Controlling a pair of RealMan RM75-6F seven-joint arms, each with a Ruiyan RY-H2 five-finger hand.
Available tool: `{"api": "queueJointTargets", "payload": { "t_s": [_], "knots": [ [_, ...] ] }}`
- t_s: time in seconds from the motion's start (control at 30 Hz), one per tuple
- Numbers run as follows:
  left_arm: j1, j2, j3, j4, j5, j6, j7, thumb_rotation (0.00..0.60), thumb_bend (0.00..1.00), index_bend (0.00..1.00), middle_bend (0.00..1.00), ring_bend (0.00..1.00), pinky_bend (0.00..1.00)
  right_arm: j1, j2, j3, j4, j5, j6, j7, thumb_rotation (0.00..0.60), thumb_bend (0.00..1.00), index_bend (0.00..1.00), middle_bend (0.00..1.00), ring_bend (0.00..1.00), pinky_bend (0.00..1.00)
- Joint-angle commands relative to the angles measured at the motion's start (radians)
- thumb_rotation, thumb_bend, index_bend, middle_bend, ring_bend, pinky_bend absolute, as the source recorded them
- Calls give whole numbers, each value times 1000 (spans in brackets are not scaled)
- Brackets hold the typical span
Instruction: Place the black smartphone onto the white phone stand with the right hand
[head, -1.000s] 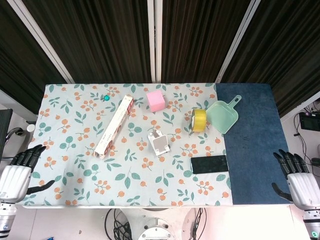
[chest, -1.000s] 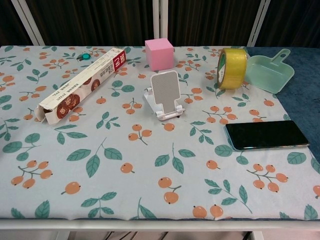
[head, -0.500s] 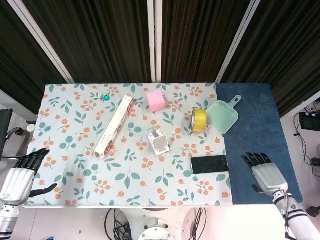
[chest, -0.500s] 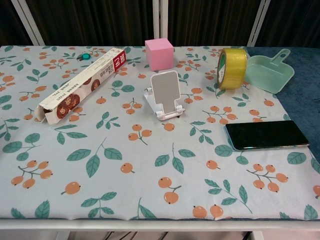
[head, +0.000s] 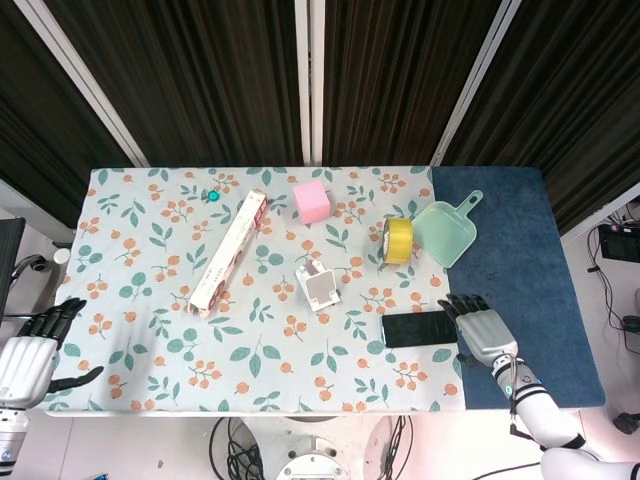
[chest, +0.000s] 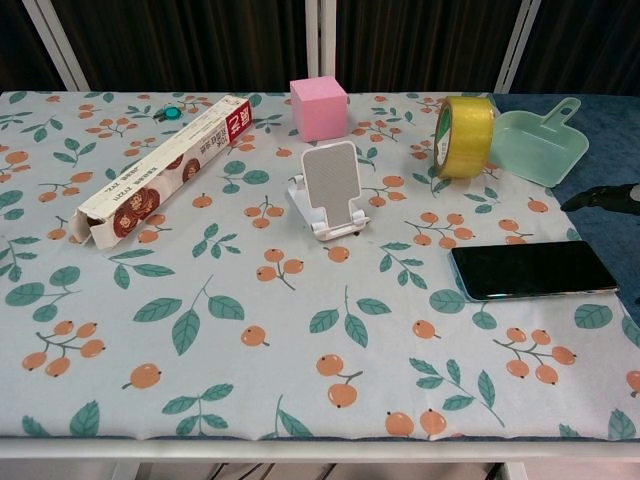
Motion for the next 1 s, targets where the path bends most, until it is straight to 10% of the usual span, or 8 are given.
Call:
{"api": "queueJointTargets", "payload": {
  "t_s": [0.03, 1.0],
  "knots": [
    [2, 1, 1, 3, -2, -1, -4, 472, 58, 101, 117, 149, 223, 21, -32, 2, 19, 22, 6, -1, 600, 135, 0, 0, 0, 0],
    [9, 13, 12, 36, -4, -9, -50, 486, 58, 105, 117, 150, 222, 117, -174, -40, 85, 127, 71, -60, 600, 176, 127, 0, 0, 0]
  ]
}}
